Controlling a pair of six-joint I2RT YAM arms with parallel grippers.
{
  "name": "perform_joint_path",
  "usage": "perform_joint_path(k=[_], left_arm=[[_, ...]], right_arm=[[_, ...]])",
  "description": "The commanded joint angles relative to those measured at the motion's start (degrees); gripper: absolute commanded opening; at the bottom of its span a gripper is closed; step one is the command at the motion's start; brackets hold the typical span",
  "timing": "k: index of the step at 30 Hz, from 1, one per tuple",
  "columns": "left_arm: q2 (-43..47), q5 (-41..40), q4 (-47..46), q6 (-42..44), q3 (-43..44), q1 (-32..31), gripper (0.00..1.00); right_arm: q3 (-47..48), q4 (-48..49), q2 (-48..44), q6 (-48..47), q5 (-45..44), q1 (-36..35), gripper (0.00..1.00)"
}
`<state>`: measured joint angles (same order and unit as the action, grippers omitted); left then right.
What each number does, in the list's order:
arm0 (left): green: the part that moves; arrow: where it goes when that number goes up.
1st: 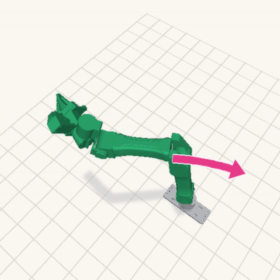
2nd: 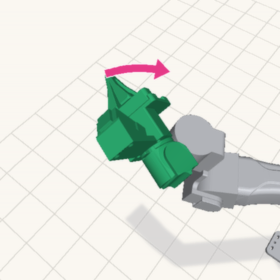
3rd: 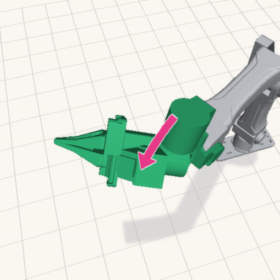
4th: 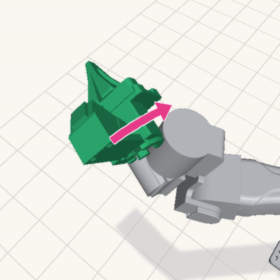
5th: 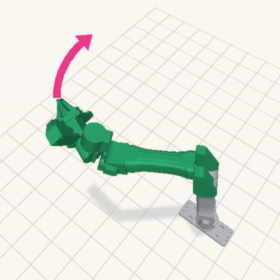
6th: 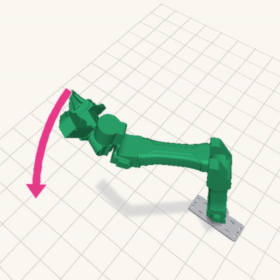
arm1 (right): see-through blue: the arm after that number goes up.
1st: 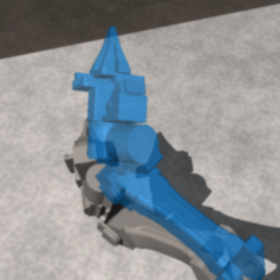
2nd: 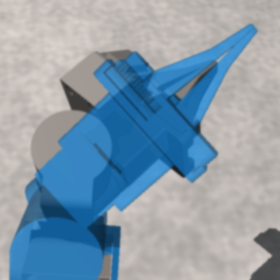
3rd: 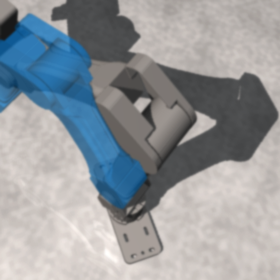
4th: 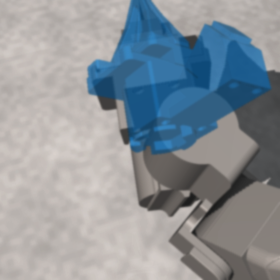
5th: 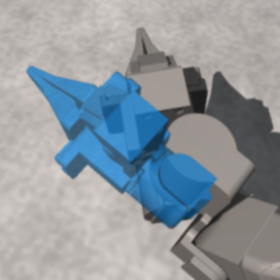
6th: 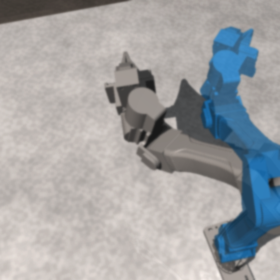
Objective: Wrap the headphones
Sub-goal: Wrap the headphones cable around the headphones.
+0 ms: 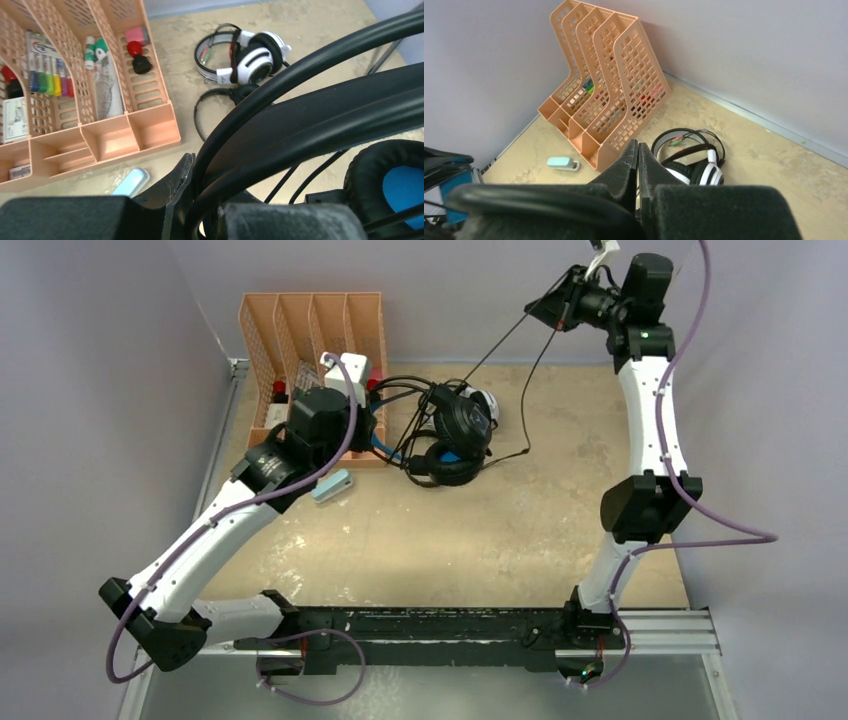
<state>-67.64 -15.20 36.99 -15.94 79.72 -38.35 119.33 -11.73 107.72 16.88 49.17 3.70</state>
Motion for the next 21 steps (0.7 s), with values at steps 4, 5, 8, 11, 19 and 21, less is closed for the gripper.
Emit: perform_joint_path(k=[4,5,8,11,19,21], left_arm=[[-9.03,-27.53,12.01,8.35,-5.43,-7.58,0.00],[-10.82,-28.66,10.88,8.88,-4.80,-7.57,0.00],[-13.43,-32.79,3.81,12.56,-4.16,-7.61,0.00],[-14.59,-38.08,-2.12,14.69,-4.25,-7.27,0.00],[-28.25,-39.70,5.77,0.30,10.43,3.39,0.00],[-30.56,-35.44,6.16,-4.75,15.69,6.32,0.00]], right_arm=[[20.90,-25.08,4.23,-1.32,-9.22,5.39,0.00],[20.53,-25.37,3.40,-2.16,-8.00,4.67,0.00],[17.27,-25.66,-0.99,-4.31,-7.25,2.05,0.00],[14.56,-25.93,-4.25,-3.93,-5.67,1.57,0.00],[1.38,-25.89,-17.85,-2.78,-6.56,-7.02,0.00],[-8.93,-19.03,-25.75,1.95,-6.51,-10.45,0.00]])
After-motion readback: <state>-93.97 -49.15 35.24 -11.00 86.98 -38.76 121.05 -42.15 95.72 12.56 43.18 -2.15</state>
